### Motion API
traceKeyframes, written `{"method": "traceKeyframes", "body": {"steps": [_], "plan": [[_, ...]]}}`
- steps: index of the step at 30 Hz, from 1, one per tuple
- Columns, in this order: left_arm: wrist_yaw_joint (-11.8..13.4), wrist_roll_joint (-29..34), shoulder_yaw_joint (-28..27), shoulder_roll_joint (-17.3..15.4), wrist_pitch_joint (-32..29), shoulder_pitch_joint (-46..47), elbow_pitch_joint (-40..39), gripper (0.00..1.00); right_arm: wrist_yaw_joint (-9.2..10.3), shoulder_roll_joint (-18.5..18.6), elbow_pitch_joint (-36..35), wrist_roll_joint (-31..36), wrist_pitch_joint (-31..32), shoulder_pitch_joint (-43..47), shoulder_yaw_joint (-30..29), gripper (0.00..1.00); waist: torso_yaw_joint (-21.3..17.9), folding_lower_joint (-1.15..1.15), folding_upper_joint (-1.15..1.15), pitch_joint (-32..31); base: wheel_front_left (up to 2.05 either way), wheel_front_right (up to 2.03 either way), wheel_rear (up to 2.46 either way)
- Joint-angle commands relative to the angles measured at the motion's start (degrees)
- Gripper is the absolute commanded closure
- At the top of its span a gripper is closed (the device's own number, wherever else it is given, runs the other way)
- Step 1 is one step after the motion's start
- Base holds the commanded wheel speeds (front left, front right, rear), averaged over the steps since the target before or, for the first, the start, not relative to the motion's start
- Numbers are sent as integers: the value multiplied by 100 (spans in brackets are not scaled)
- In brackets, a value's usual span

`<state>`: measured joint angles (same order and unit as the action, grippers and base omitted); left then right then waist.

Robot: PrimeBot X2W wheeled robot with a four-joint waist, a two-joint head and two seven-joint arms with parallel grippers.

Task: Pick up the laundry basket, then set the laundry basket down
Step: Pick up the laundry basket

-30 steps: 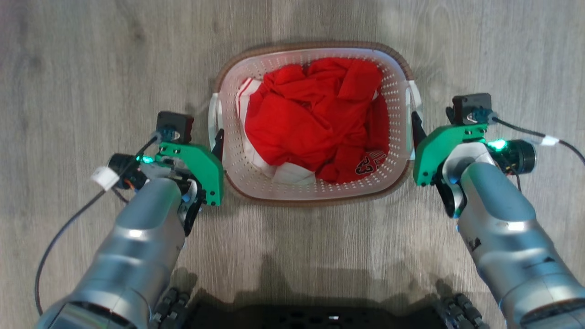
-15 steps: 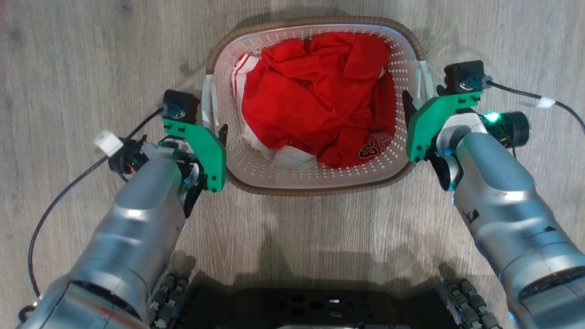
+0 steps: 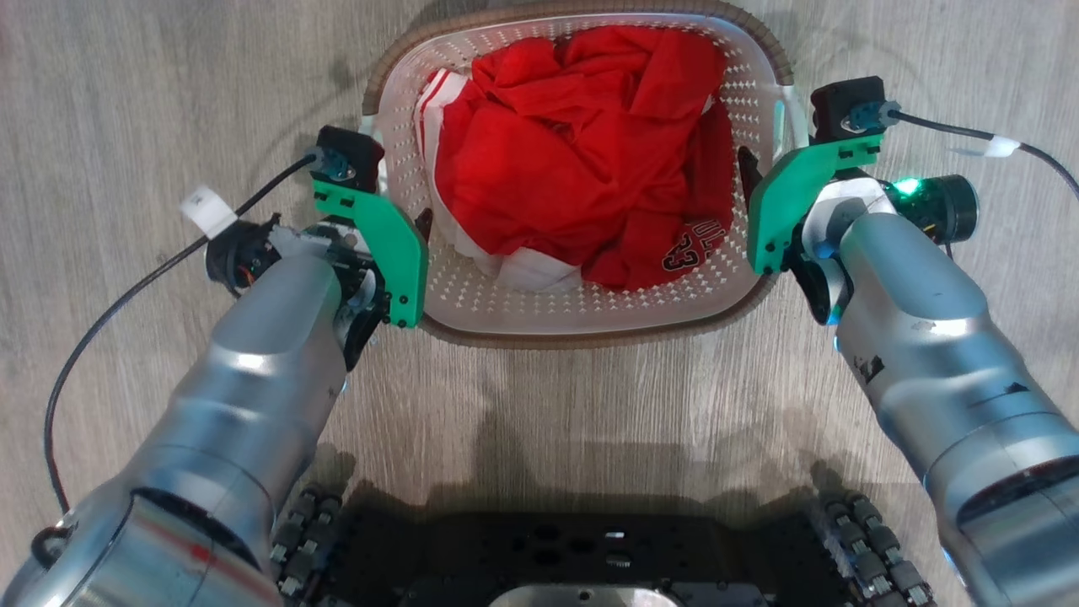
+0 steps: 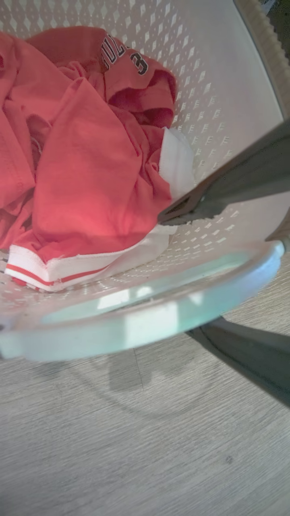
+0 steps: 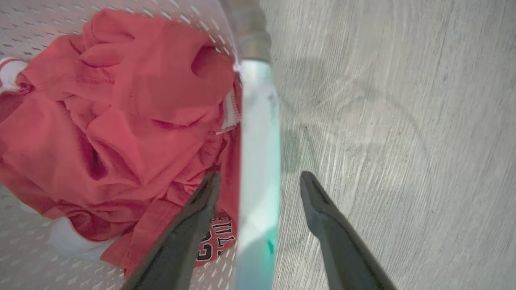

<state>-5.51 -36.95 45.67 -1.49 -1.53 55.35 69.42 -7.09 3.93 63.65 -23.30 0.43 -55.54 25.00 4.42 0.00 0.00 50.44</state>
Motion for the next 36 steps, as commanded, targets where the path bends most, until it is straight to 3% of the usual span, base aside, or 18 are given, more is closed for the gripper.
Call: {"method": "traceKeyframes", "body": {"steps": [1,19,20,21,22,23,36], "plan": [[36,-44,-54,-139,-20,-36,-32,0,-40,-105,-37,-32,0,144,94,0,4,0,0,19,0,0,0],[163,-771,590,-139,-239,115,-154,0,-40,-105,154,-305,-76,9,437,0,-16,0,0,201,0,0,0],[153,-806,628,-139,-249,116,-166,7,-40,-105,159,-406,-11,25,420,0,-7,0,0,207,0,0,0],[139,-849,662,-139,-263,112,-179,51,-40,-105,134,-517,69,51,431,31,3,0,0,210,0,0,0],[112,-937,661,-139,-298,96,-192,100,-40,-105,89,-618,137,76,462,75,7,0,0,210,0,0,0],[86,-1004,680,-139,-341,86,-198,100,-40,-105,56,-665,160,82,506,100,4,0,0,210,0,0,0],[15,-1274,1124,-139,-282,150,-156,100,-40,-105,170,-891,309,69,757,100,41,0,0,176,0,0,0]]}}
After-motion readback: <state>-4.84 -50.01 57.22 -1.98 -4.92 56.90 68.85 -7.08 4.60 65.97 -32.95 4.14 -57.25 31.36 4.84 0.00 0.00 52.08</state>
